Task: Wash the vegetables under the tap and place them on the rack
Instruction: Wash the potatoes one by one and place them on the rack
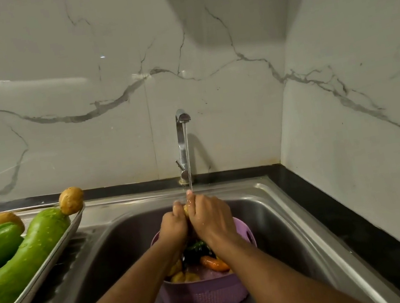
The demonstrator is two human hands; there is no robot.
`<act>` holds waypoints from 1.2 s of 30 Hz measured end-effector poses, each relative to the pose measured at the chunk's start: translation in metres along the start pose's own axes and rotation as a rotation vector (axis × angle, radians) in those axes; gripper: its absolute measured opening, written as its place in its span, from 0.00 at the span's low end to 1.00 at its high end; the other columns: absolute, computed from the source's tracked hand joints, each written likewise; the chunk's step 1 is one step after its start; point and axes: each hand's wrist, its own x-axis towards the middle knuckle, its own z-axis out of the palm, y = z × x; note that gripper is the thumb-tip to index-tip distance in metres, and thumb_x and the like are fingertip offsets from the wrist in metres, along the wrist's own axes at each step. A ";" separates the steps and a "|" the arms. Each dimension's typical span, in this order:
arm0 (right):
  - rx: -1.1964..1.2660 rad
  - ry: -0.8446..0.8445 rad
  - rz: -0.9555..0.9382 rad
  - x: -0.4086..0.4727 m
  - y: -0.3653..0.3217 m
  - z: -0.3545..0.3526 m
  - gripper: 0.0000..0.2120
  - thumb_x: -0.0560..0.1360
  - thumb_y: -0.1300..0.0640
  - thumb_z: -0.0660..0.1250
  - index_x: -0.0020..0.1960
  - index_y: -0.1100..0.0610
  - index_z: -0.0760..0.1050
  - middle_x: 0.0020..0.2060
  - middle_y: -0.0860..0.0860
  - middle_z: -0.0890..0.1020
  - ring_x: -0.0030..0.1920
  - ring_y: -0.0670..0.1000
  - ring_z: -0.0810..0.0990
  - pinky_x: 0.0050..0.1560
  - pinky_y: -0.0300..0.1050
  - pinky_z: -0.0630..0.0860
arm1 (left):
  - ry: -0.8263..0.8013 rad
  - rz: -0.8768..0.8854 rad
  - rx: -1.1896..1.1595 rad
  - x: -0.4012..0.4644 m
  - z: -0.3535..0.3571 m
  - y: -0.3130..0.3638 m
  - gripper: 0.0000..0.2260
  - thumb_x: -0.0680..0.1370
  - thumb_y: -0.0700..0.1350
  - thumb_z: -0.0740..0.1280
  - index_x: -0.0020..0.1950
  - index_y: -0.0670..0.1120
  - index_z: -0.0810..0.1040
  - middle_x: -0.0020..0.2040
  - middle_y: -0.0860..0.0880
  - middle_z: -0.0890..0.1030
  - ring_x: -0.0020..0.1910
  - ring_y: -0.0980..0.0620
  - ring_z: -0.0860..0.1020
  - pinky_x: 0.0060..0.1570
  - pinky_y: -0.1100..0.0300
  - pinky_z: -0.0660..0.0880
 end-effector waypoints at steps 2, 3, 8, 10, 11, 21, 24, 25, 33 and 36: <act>0.104 0.022 0.140 0.003 -0.001 -0.001 0.27 0.88 0.44 0.46 0.39 0.51 0.74 0.32 0.46 0.76 0.32 0.43 0.75 0.32 0.37 0.66 | 0.042 0.191 0.173 -0.001 -0.001 0.000 0.26 0.86 0.60 0.51 0.43 0.43 0.78 0.34 0.45 0.80 0.34 0.52 0.79 0.40 0.55 0.77; 0.167 0.020 0.227 0.005 -0.002 -0.004 0.27 0.88 0.44 0.46 0.38 0.52 0.73 0.32 0.46 0.77 0.33 0.44 0.76 0.33 0.38 0.67 | 0.068 0.295 0.261 -0.001 -0.002 -0.001 0.23 0.85 0.60 0.52 0.46 0.46 0.78 0.39 0.47 0.81 0.38 0.53 0.80 0.44 0.57 0.77; 0.613 -0.145 0.636 0.020 0.004 -0.007 0.26 0.87 0.44 0.45 0.50 0.59 0.76 0.43 0.56 0.83 0.43 0.53 0.83 0.49 0.48 0.82 | 0.032 0.607 0.576 -0.002 -0.010 -0.006 0.07 0.86 0.52 0.58 0.55 0.51 0.72 0.45 0.54 0.78 0.43 0.57 0.77 0.44 0.63 0.72; 0.783 -0.273 0.783 0.018 0.005 -0.012 0.28 0.87 0.43 0.45 0.50 0.60 0.76 0.36 0.55 0.82 0.34 0.50 0.81 0.37 0.43 0.80 | -0.006 0.632 0.621 -0.003 -0.013 -0.005 0.12 0.85 0.57 0.53 0.58 0.52 0.69 0.45 0.53 0.78 0.42 0.56 0.76 0.43 0.62 0.72; 0.851 -0.343 0.844 0.015 0.004 -0.015 0.28 0.87 0.42 0.45 0.44 0.59 0.74 0.30 0.52 0.78 0.26 0.48 0.75 0.27 0.39 0.73 | -0.029 0.645 0.676 -0.004 -0.016 -0.004 0.15 0.85 0.60 0.51 0.62 0.52 0.67 0.45 0.53 0.78 0.42 0.55 0.77 0.44 0.61 0.73; 0.315 -0.463 0.594 -0.008 0.013 -0.021 0.29 0.86 0.39 0.46 0.55 0.58 0.77 0.41 0.55 0.80 0.39 0.50 0.78 0.39 0.44 0.71 | -0.206 0.442 0.910 -0.020 -0.031 -0.009 0.15 0.87 0.58 0.49 0.56 0.50 0.69 0.45 0.49 0.77 0.42 0.51 0.76 0.49 0.51 0.75; 0.202 -0.061 0.196 -0.011 -0.001 -0.023 0.29 0.87 0.40 0.46 0.39 0.54 0.75 0.34 0.49 0.78 0.35 0.47 0.78 0.37 0.43 0.71 | -0.063 0.570 0.697 -0.034 -0.032 0.004 0.12 0.87 0.57 0.49 0.56 0.53 0.67 0.44 0.52 0.77 0.41 0.55 0.76 0.46 0.55 0.76; 0.221 0.082 0.088 -0.012 -0.007 -0.028 0.28 0.87 0.42 0.47 0.36 0.53 0.74 0.30 0.47 0.77 0.32 0.46 0.78 0.34 0.41 0.70 | 0.009 0.627 0.626 -0.039 -0.030 0.009 0.11 0.87 0.57 0.50 0.58 0.54 0.67 0.45 0.54 0.77 0.43 0.56 0.77 0.46 0.57 0.77; 0.042 -0.420 0.251 -0.023 0.009 -0.020 0.23 0.87 0.46 0.51 0.44 0.55 0.77 0.35 0.51 0.78 0.37 0.48 0.78 0.38 0.46 0.69 | -0.197 0.376 1.000 -0.043 -0.030 -0.005 0.19 0.88 0.54 0.50 0.66 0.48 0.76 0.58 0.43 0.82 0.58 0.44 0.80 0.62 0.43 0.75; 0.095 0.002 0.122 -0.014 -0.009 -0.032 0.25 0.88 0.48 0.51 0.35 0.55 0.69 0.29 0.49 0.72 0.30 0.47 0.69 0.36 0.45 0.64 | 0.012 0.514 0.625 -0.050 -0.025 0.011 0.16 0.86 0.60 0.50 0.58 0.54 0.74 0.51 0.52 0.81 0.50 0.53 0.79 0.56 0.47 0.78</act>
